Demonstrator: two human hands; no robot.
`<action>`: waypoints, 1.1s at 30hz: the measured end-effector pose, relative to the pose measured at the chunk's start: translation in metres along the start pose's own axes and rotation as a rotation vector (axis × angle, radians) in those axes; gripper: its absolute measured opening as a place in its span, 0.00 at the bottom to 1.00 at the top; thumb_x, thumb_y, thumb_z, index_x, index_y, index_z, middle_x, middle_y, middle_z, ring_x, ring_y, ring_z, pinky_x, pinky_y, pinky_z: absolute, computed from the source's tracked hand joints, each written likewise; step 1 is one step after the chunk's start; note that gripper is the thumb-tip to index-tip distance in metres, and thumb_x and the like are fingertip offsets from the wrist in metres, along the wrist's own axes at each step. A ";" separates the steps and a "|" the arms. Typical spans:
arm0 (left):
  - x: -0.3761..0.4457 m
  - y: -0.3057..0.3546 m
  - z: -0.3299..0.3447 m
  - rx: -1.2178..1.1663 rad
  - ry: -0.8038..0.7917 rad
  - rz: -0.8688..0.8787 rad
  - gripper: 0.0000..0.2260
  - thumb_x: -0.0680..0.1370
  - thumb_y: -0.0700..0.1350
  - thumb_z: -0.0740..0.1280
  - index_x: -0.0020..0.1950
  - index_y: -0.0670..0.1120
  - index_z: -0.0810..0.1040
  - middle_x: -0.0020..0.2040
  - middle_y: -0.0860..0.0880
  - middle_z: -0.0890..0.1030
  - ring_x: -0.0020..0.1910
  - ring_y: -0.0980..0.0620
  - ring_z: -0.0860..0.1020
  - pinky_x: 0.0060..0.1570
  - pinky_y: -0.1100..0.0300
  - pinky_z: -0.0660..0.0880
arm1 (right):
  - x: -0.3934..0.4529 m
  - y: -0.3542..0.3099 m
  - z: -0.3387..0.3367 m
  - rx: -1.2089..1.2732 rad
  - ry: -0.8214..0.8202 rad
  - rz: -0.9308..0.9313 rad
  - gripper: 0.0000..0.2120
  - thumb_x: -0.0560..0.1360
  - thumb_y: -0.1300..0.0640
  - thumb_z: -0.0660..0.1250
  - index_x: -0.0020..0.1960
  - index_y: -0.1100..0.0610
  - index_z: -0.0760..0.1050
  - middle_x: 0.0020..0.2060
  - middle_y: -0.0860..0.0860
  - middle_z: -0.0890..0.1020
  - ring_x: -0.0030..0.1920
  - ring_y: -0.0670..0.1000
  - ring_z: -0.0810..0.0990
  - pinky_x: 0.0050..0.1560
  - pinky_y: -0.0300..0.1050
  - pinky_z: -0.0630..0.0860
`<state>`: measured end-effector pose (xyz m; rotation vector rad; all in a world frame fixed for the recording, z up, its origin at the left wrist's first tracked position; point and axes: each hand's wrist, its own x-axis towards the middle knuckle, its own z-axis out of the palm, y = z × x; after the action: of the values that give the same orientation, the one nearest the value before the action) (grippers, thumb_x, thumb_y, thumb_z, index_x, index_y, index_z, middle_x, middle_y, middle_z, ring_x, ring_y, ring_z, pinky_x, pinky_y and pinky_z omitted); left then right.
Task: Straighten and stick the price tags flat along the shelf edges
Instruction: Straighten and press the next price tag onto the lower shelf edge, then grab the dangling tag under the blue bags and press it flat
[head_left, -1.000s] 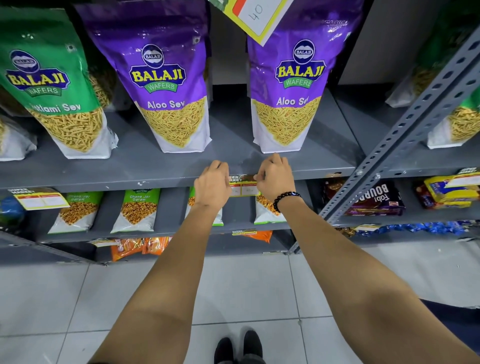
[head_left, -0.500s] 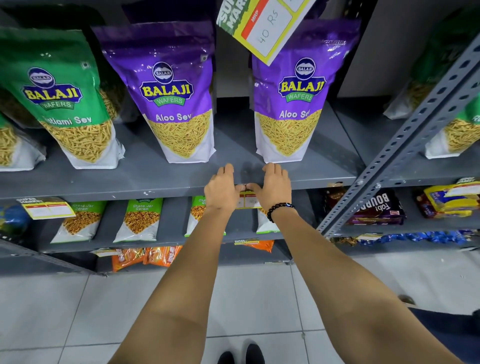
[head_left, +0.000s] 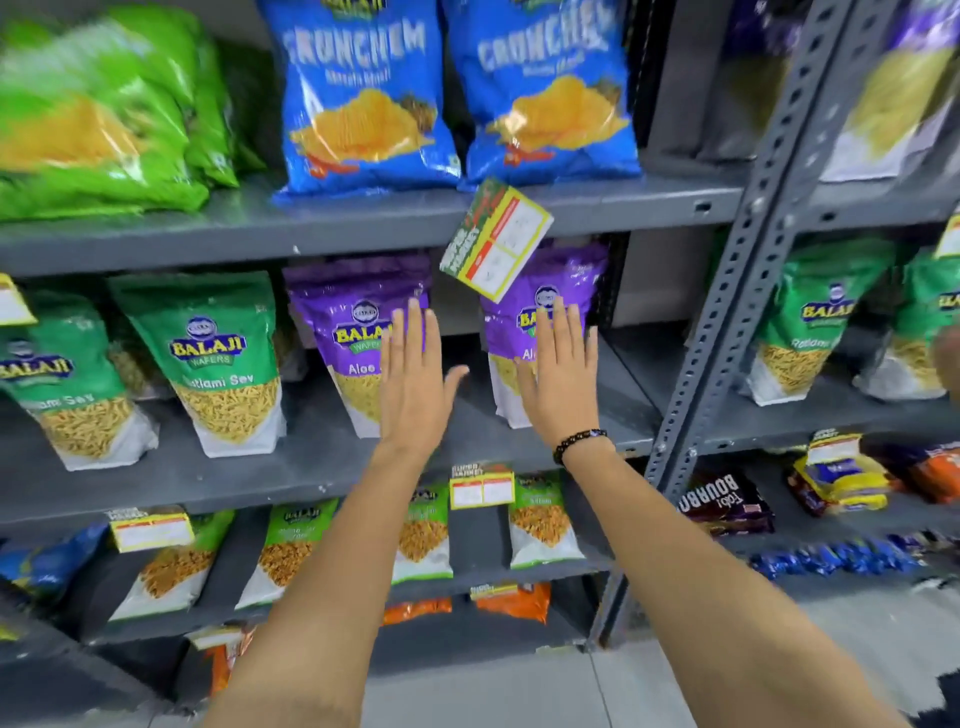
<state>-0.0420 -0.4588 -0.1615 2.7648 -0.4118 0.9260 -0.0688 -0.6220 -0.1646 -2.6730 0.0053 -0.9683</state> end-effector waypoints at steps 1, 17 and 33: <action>0.014 0.002 -0.013 -0.004 0.038 0.000 0.31 0.79 0.55 0.58 0.75 0.40 0.50 0.78 0.40 0.50 0.77 0.41 0.49 0.76 0.48 0.47 | 0.013 -0.005 -0.012 -0.002 0.046 -0.016 0.27 0.79 0.54 0.56 0.73 0.60 0.51 0.75 0.60 0.55 0.76 0.60 0.50 0.75 0.61 0.46; 0.087 0.011 -0.073 -0.186 0.143 -0.020 0.08 0.79 0.43 0.63 0.47 0.40 0.79 0.77 0.40 0.55 0.77 0.42 0.49 0.77 0.49 0.45 | 0.139 -0.053 -0.091 -0.047 0.117 -0.216 0.09 0.77 0.56 0.63 0.49 0.60 0.78 0.73 0.59 0.62 0.75 0.60 0.51 0.74 0.63 0.45; 0.099 -0.002 -0.082 -0.149 0.134 0.124 0.05 0.78 0.43 0.65 0.47 0.41 0.77 0.59 0.43 0.76 0.57 0.43 0.74 0.62 0.49 0.71 | 0.114 -0.020 -0.077 0.242 0.041 -0.104 0.06 0.73 0.61 0.68 0.40 0.63 0.79 0.57 0.58 0.77 0.58 0.58 0.72 0.71 0.57 0.59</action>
<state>-0.0109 -0.4540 -0.0367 2.5499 -0.6091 1.0561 -0.0309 -0.6363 -0.0316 -2.4518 -0.2295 -0.9870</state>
